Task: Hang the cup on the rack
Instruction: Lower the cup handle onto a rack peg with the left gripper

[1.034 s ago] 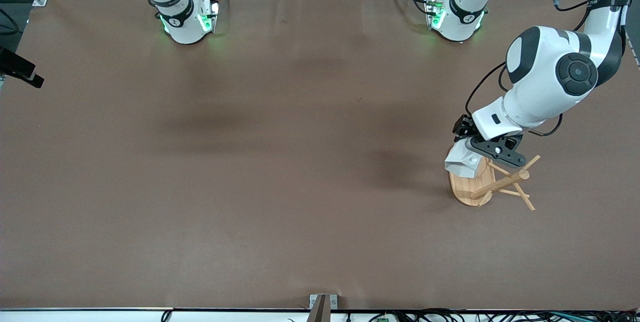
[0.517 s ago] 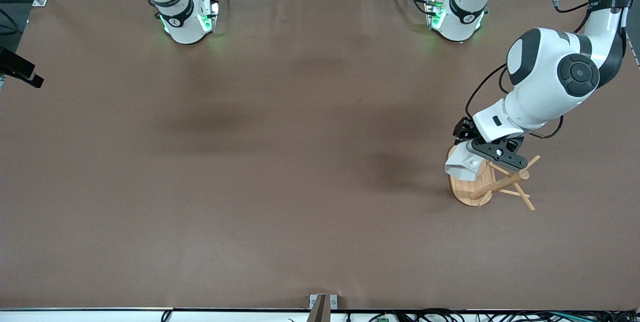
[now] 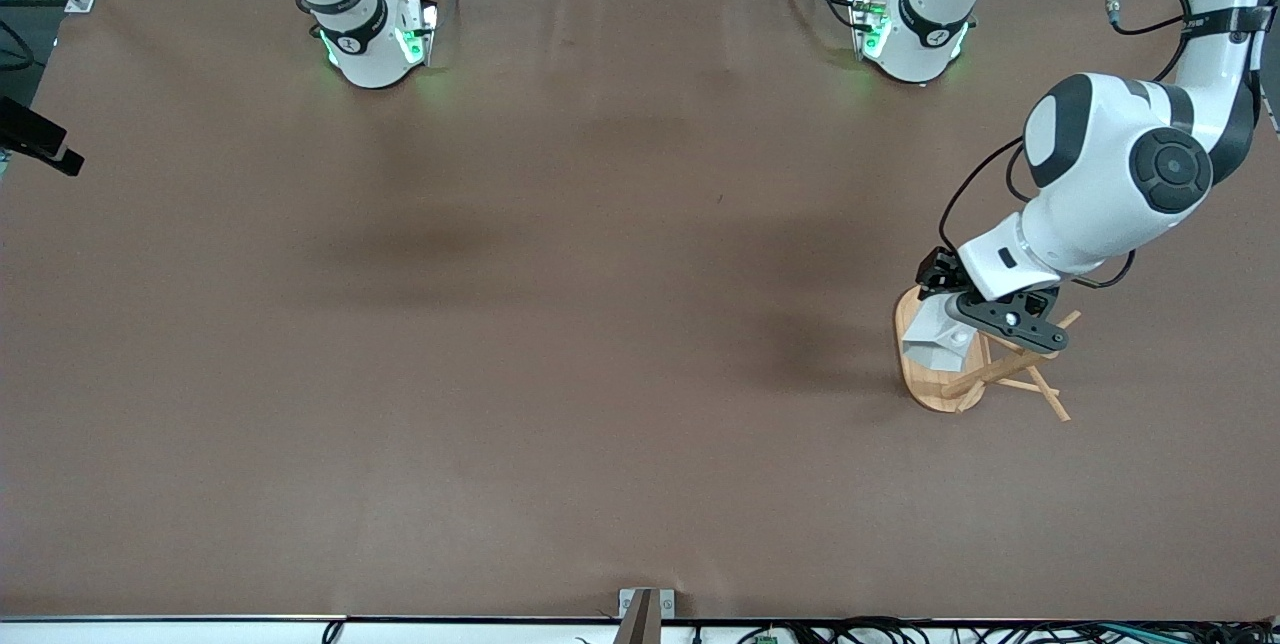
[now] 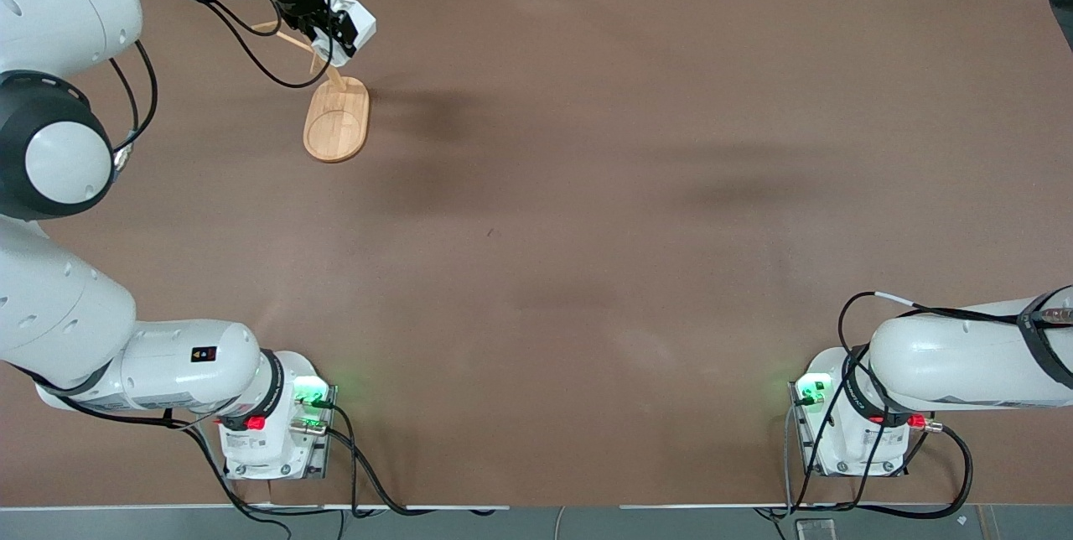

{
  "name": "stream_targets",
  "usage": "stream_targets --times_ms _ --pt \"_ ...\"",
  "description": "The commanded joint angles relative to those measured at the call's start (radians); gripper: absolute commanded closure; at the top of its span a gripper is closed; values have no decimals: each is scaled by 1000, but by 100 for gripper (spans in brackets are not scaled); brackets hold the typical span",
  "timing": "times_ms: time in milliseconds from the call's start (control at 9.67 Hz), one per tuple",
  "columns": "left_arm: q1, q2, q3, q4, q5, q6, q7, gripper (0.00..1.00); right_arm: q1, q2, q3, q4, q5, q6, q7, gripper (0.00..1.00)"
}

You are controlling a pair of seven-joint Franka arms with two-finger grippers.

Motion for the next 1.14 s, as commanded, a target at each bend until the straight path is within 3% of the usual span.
stream_targets --times_ms 0,414,517,621,724,1034 --pt "4 30 5 6 -20 10 28 99 -9 2 4 12 -13 -8 -5 0" --pt "39 50 5 4 -21 25 25 96 -9 2 4 12 -11 -8 -5 0" --pt "39 55 5 6 -22 25 25 82 -9 2 4 12 -11 -8 -5 0" --pt "39 55 5 6 -22 25 23 29 -10 2 4 12 -11 -8 -5 0" --pt "40 54 5 7 -22 25 16 0 -12 2 4 12 -11 -8 -2 0" --pt "40 6 1 15 -20 8 -70 0 -15 2 4 12 -10 -7 -2 0"
